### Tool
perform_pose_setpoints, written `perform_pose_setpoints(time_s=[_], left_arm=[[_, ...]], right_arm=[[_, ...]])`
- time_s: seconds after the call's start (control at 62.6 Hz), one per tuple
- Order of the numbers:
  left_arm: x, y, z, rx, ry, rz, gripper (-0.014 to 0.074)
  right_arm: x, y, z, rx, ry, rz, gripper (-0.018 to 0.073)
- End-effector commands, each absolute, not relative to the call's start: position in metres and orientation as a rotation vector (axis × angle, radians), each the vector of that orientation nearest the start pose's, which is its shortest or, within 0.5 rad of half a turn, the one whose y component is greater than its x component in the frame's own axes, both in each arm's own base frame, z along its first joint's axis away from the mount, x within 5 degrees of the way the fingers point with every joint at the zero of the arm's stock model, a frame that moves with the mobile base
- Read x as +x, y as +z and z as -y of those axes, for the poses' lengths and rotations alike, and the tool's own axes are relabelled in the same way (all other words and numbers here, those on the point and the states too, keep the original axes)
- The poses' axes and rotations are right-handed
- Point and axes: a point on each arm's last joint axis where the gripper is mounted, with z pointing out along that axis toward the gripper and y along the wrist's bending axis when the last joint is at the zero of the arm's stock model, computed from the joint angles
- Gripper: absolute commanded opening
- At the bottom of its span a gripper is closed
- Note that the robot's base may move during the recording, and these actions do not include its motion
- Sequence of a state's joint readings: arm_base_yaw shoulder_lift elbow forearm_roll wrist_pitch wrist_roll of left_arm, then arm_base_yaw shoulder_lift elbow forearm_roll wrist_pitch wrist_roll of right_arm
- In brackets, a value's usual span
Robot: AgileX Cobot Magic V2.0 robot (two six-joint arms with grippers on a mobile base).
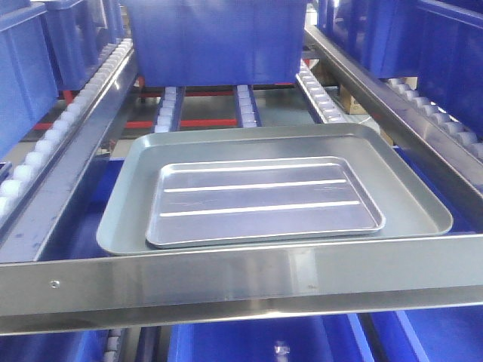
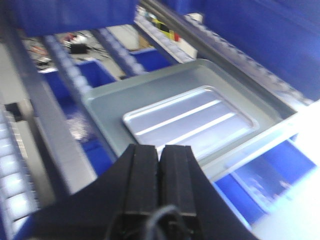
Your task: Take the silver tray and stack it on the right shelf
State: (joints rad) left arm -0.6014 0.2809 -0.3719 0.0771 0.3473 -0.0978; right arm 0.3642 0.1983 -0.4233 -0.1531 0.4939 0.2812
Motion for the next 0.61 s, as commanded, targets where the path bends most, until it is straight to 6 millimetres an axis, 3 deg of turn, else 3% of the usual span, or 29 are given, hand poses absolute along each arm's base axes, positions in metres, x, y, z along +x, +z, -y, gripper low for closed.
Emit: perform_pose_setpoints(time_s=[0.0,0.303,0.479,0.591], left_arm=[[0.06,0.292,0.033,0.388,-0.418,-1.552,-0.0092],[0.051,0.23,0.01,0.101,-0.193,-1.494,-0.0092],[0.055,0.205,0.002,-0.062,-0.129,-1.484,-0.0092],[0.056,0.203,0.0,-0.091,-0.097,-1.445,-0.0092]], right_arm=[[0.052,0.314,-0.013,-0.152,0.307,-1.643,0.0057],[0.052,0.314,-0.013,-0.152,0.307,-1.643,0.0057],[0.052,0.314,-0.013,-0.152,0.307,-1.642,0.0057],[0.052,0.314,-0.013,-0.152,0.307,-1.642,0.0057]])
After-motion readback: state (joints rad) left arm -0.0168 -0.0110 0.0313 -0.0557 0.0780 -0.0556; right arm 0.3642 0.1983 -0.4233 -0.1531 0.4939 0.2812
